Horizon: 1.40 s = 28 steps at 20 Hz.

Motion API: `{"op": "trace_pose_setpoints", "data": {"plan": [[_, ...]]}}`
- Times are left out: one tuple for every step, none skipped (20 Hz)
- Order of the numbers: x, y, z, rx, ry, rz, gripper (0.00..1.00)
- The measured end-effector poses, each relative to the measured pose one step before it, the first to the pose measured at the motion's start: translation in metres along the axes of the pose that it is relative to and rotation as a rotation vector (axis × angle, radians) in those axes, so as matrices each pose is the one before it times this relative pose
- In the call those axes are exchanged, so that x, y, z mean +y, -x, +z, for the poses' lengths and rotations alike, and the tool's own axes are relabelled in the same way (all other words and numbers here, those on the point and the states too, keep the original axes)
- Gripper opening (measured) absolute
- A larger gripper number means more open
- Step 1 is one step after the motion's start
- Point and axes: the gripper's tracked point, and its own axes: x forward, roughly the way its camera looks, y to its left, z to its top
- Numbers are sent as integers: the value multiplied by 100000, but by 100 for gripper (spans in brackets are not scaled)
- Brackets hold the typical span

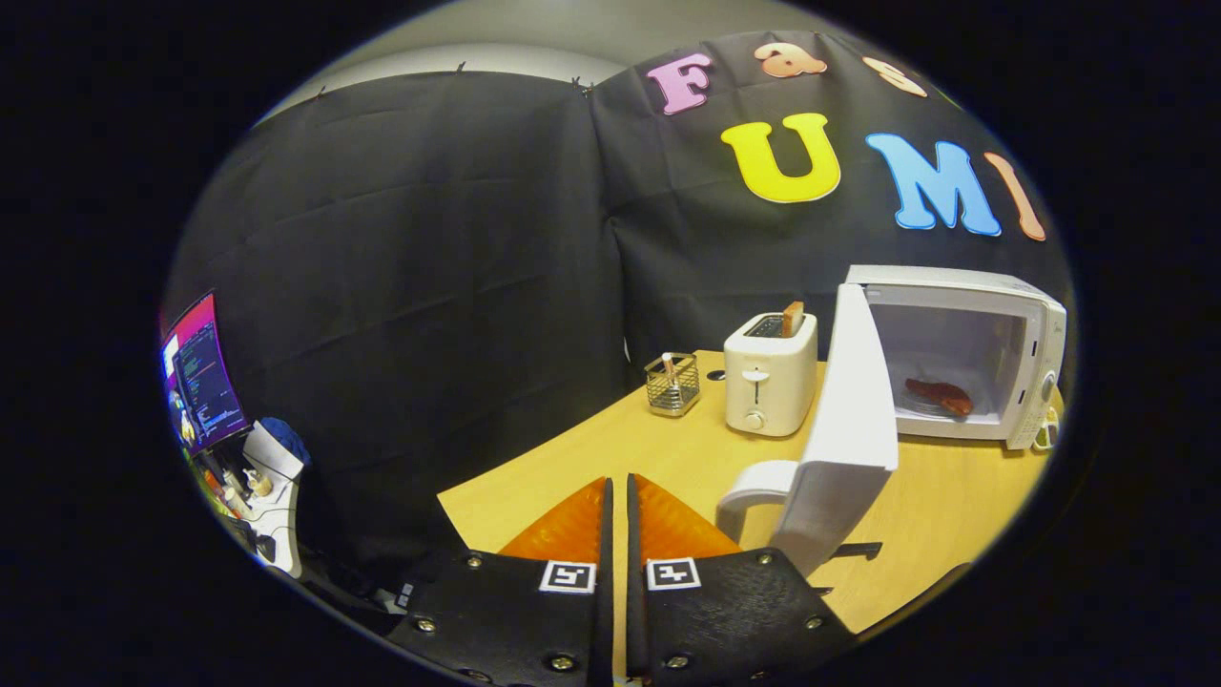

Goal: Open the microwave, put the food inside, and close the microwave door.

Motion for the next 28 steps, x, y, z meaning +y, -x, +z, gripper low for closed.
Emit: {"op": "trace_pose_setpoints", "data": {"plan": [[-1254,14,72,164,307,-3602,6],[-585,17,-52,98,-1212,-222,5],[-17,79,13,148,-1967,1235,1],[-99,137,79,-192,672,-393,1],[-208,85,103,-59,2599,-978,1],[-461,306,-5,-11,2948,-1111,1],[-417,167,-108,597,2127,-543,1],[-481,91,-412,958,643,-168,1],[-431,260,-160,271,-584,52,1],[-413,265,-59,-8,-873,-160,0],[-644,210,76,-43,-614,-699,0],[-650,195,81,41,-167,-1163,0],[-761,204,58,-85,224,-1633,1],[-758,108,59,4,137,-1811,1],[-1048,206,88,-11,-255,-1770,1],[-1143,61,67,-15,-713,-1894,1],[-1206,51,138,25,-1061,-2122,1],[-1161,0,105,182,-1192,-2192,1],[-1236,-35,163,78,-1179,-2136,1],[-1196,-99,209,-66,-1052,-2108,1],[-1218,-80,193,17,-843,-1999,1],[-1110,-50,169,-110,-752,-1872,1],[-1128,-143,179,-57,-724,-1907,1],[-1010,-134,201,-133,-613,-1774,1],[-948,-156,247,-44,-800,-1319,1],[-960,-267,163,-9,-529,-1398,1],[-940,-156,80,300,-406,-1641,1],[-788,-82,149,-75,-297,-1048,1]]}}
